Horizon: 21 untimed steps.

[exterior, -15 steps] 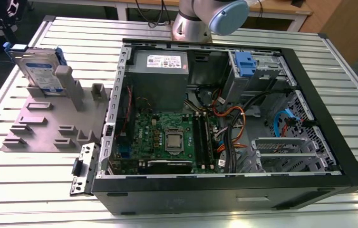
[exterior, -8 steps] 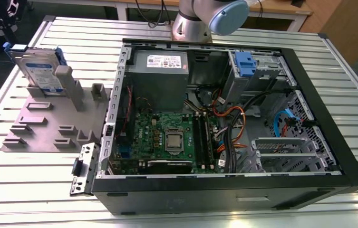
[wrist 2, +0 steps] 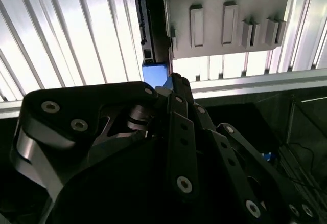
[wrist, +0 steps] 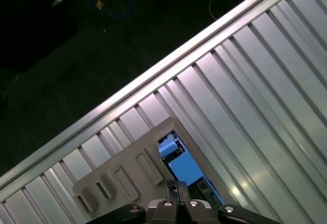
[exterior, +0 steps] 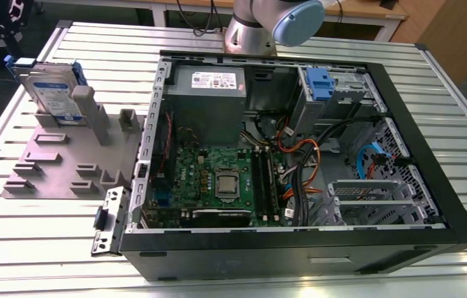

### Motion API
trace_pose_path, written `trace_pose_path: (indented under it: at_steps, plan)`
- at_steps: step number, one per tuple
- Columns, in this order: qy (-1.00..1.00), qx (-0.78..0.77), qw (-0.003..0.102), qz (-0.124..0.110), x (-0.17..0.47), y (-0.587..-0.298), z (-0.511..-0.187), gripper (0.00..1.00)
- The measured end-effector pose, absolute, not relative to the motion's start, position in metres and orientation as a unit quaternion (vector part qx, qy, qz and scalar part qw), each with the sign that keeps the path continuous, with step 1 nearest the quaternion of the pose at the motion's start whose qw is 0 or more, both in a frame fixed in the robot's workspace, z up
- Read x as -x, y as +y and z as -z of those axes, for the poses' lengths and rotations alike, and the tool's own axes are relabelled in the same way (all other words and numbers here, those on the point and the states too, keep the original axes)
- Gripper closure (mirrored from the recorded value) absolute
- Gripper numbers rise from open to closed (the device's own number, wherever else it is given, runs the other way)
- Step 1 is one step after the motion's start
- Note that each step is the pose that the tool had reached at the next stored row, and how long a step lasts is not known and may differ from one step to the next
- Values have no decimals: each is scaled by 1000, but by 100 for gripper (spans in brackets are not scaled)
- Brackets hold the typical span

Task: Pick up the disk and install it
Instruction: 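Pick up the disk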

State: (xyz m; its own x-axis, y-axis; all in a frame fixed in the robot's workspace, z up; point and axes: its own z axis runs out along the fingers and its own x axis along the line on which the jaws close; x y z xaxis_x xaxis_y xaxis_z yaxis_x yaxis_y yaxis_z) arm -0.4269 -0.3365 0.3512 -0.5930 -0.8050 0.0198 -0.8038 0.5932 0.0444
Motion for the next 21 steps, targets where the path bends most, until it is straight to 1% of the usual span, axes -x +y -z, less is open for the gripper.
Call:
trace_pose_path:
  at_steps: [17, 18, 19, 20, 21]
  plan:
    - [-835, -550, 20, 13, 428, -336, -350, 89]
    - [-835, -550, 19, 12, 430, -336, -350, 89]
    - [-835, -550, 17, 13, 430, -337, -350, 83]
    - [-835, -551, 16, 14, 431, -337, -349, 83]
    - [-834, -551, 14, 16, 431, -337, -349, 76]
